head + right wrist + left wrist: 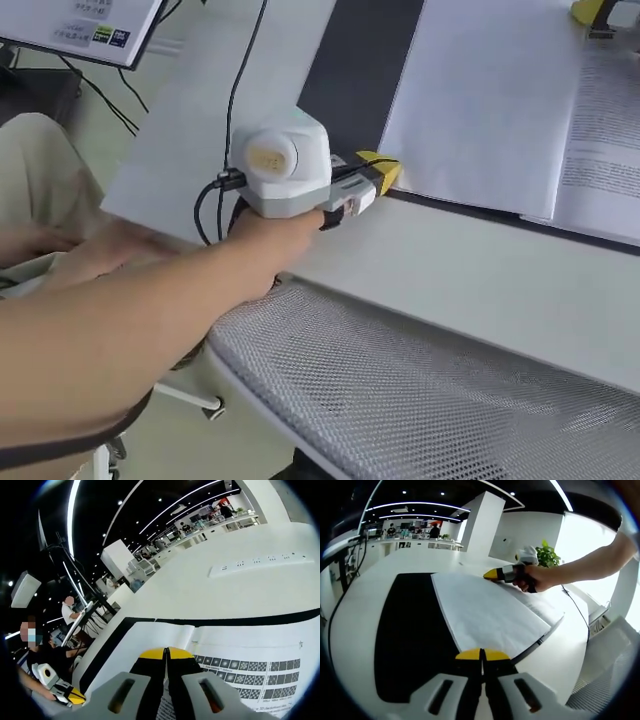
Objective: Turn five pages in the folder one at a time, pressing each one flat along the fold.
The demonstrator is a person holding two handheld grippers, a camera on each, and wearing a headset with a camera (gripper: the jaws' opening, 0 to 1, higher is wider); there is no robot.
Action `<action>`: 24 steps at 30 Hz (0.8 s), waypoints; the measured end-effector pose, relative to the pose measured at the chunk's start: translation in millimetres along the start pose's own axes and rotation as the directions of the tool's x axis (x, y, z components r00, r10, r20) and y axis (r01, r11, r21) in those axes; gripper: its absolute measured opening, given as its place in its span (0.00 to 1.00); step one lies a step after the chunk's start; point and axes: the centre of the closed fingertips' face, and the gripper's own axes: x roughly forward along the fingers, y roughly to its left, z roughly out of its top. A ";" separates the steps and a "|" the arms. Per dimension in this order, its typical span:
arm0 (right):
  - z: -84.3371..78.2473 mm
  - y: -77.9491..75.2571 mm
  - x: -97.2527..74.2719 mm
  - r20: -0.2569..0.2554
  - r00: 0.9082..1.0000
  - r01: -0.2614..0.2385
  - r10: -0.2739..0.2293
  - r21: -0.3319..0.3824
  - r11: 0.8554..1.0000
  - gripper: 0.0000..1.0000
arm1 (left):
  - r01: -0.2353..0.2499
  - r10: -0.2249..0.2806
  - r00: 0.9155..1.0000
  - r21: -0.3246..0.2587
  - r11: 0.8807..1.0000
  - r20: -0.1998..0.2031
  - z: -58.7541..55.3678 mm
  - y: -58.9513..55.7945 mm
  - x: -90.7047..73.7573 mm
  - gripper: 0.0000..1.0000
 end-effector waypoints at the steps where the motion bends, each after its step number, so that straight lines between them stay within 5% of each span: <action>1: -1.5 1.1 -1.6 -0.001 1.000 -0.002 0.002 0.001 1.000 0.00 | 0.000 0.000 1.000 0.000 1.000 0.001 0.1 -0.1 0.0 0.00; 24: -41.5 32.6 -39.4 -0.020 0.996 -0.084 0.085 0.025 0.996 0.00 | 0.000 0.000 1.000 0.004 1.000 0.003 1.0 -3.2 -0.8 0.00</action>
